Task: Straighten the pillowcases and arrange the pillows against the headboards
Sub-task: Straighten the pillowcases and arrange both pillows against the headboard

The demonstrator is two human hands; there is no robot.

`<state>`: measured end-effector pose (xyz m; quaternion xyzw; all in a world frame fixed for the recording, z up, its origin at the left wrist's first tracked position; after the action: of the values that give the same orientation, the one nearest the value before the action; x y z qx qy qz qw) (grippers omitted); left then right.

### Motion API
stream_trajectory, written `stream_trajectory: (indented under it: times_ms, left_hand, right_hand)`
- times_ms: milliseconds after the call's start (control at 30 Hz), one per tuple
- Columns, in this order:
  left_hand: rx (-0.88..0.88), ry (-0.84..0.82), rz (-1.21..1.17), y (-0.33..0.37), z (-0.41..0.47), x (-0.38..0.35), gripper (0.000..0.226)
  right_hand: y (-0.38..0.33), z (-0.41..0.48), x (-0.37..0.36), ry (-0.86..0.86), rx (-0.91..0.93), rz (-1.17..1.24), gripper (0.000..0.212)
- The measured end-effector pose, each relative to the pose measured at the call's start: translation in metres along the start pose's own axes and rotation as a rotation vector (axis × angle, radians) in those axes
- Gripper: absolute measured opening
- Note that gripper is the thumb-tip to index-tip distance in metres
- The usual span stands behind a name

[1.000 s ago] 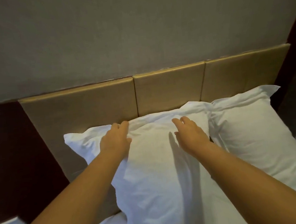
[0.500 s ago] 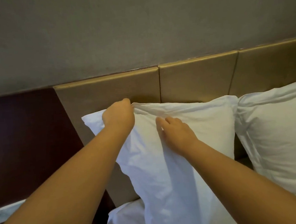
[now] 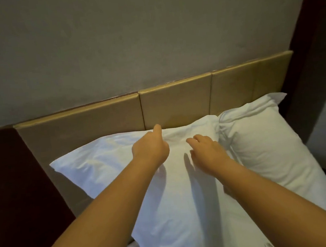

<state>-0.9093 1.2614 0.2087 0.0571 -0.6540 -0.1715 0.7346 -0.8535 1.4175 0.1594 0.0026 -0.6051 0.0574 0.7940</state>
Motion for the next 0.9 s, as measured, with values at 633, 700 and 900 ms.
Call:
stream_trajectory:
  times_ms: [633, 700, 900]
  left_hand:
    - [-0.215, -0.188, 0.491, 0.125, 0.093, -0.096, 0.031]
    - [-0.332, -0.262, 0.556, 0.125, 0.095, -0.097, 0.033]
    - [-0.68, -0.17, 0.651, 0.124, 0.089, -0.079, 0.023]
  right_hand:
    - [0.134, 0.087, -0.006, -0.069, 0.217, 0.006, 0.047]
    - [0.134, 0.093, -0.012, -0.134, 0.3, 0.009, 0.049]
    - [0.14, 0.099, -0.005, -0.357, 0.261, -0.314, 0.028]
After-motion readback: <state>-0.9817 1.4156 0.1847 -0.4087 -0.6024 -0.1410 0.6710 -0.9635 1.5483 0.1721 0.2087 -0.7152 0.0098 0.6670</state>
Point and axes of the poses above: each hand's wrist, its own z-axis towards the middle knuckle, its own x-axis out of the back of the hand, y = z × x, the point moved 1 cm from there along z, towards the middle knuckle, and after that the axes turned 12 degrees about x, right-handed, at the moved point
